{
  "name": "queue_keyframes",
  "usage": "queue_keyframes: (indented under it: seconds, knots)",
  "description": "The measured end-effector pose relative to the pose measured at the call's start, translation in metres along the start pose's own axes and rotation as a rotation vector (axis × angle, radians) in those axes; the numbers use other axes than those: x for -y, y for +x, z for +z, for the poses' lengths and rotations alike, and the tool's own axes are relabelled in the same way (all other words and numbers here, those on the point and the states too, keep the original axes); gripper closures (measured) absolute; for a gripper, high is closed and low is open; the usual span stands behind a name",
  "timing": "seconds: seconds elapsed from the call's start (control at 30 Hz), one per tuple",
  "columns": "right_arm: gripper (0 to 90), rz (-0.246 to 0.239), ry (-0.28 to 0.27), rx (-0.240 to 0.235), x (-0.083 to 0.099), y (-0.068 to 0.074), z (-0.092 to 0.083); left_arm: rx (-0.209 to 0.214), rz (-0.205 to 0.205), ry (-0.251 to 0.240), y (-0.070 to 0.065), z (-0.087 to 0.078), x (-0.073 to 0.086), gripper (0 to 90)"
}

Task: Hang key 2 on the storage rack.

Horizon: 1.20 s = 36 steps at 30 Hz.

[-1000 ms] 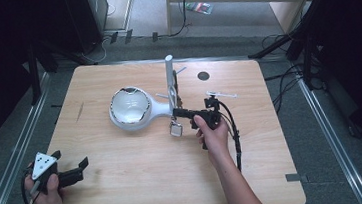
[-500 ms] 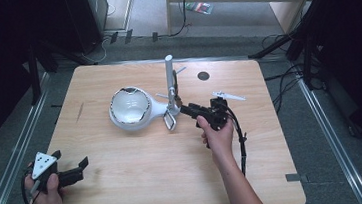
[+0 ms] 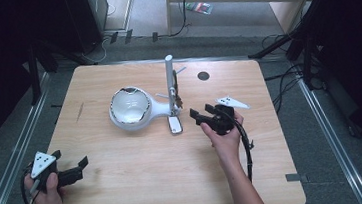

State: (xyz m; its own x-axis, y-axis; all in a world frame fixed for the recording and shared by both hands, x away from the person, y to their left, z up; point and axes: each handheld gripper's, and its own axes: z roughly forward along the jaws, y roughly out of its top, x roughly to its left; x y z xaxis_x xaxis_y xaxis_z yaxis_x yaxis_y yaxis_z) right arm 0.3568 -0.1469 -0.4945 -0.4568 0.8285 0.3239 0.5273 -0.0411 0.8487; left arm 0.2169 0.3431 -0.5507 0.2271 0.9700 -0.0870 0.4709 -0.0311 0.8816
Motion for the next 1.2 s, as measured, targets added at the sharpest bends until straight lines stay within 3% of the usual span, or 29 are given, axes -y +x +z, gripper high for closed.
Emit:
queue_keyframes:
  seconds: [0.13, 0.27, 0.4, 0.57, 1.2]
  knots:
    - [12.1, 0.002, 0.020, 0.053, 0.003, -0.001, -0.007, 0.000, 0.005, 0.002, 0.000, 0.000, 0.000, 0.0]
    - [10.8, -0.068, 0.020, 0.127, 0.009, 0.000, -0.015, 0.003, 0.005, 0.003, 0.000, 0.000, 0.000, 0.0]
    - [2.2, -0.100, 0.024, 0.148, 0.016, -0.004, -0.022, 0.003, 0.005, 0.004, 0.000, 0.000, 0.000, 0.0]
    - [0.0, -0.138, 0.022, 0.179, 0.025, -0.010, -0.030, 0.003, 0.007, 0.007, -0.001, 0.000, 0.000, 0.0]
    - [0.0, -0.113, 0.037, 0.237, 0.056, -0.046, -0.065, 0.004, 0.007, 0.012, 0.000, 0.001, -0.001, 0.0]
